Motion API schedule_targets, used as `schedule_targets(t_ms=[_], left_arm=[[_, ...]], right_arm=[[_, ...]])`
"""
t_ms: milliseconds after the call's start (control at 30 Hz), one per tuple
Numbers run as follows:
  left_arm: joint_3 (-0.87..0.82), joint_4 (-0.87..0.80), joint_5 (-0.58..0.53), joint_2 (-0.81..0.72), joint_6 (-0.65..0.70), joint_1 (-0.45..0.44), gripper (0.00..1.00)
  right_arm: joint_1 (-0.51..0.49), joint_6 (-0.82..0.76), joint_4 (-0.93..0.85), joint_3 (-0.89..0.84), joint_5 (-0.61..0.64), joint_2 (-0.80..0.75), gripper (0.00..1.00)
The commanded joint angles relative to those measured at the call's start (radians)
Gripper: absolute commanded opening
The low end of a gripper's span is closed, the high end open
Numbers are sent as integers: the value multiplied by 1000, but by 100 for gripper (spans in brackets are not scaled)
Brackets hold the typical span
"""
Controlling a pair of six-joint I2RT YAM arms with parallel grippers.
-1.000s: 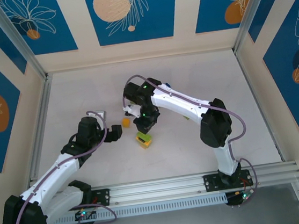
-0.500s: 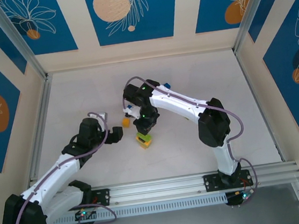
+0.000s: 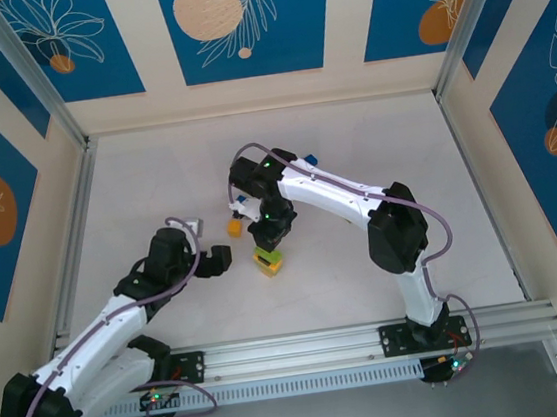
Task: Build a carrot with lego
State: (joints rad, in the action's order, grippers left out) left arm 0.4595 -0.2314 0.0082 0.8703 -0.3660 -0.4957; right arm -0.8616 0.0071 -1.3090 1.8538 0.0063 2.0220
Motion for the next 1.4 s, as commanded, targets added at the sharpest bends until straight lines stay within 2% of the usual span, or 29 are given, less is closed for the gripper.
schedule_targets(t_ms=[0, 667, 1367], left_arm=[[-15, -50, 11, -42, -32, -14, 94], [-12, -39, 9, -27, -22, -15, 94], [-13, -35, 8, -28, -19, -15, 94]], right_arm=[[-1, 2, 1, -12, -38, 14, 19], [-20, 14, -11, -15, -30, 20, 20], [-27, 23, -49, -23, 42, 64, 20]])
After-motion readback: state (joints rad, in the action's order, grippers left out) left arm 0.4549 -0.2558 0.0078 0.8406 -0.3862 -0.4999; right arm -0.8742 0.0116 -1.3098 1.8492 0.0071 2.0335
